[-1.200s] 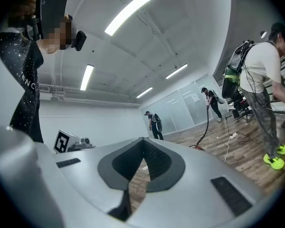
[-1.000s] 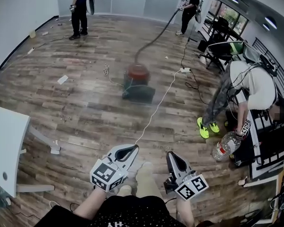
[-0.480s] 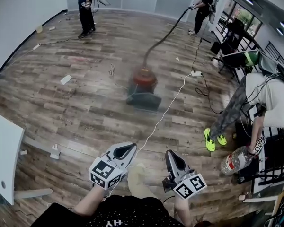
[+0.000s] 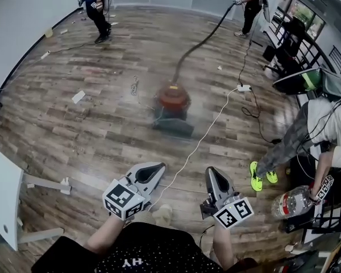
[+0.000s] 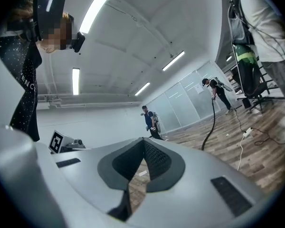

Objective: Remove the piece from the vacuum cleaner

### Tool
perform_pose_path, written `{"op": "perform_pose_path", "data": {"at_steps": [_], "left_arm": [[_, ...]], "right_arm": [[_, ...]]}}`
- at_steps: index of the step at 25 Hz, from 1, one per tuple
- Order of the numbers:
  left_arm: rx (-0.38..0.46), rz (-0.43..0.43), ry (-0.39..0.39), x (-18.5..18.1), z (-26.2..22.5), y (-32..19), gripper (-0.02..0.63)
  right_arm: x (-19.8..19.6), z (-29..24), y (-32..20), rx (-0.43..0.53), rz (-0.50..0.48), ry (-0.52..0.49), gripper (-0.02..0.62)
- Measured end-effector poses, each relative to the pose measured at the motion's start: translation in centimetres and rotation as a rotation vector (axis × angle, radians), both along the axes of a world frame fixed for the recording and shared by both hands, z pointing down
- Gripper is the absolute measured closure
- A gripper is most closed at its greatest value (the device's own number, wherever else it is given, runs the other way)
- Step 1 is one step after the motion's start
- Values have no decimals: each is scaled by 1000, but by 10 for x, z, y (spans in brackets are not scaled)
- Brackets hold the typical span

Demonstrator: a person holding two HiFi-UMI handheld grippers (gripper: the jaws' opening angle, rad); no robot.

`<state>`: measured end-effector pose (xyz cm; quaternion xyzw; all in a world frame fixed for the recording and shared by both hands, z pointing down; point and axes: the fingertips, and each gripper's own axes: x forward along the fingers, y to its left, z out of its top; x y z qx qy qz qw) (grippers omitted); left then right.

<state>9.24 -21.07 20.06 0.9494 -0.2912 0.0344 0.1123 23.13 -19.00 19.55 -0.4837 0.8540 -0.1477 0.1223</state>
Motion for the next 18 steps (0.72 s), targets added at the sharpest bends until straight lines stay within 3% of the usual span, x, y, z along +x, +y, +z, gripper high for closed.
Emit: {"op": "perform_pose_path", "data": {"at_steps": [8,18], "left_arm": [[-49,-55,-57,-1,19,-50,599],[-52,-2,-12,34,33,-161,598]], "right_arm": [[9,23,-49,-52,-48,-28,584],[36,36,-153,-89,-27,3,584]]}}
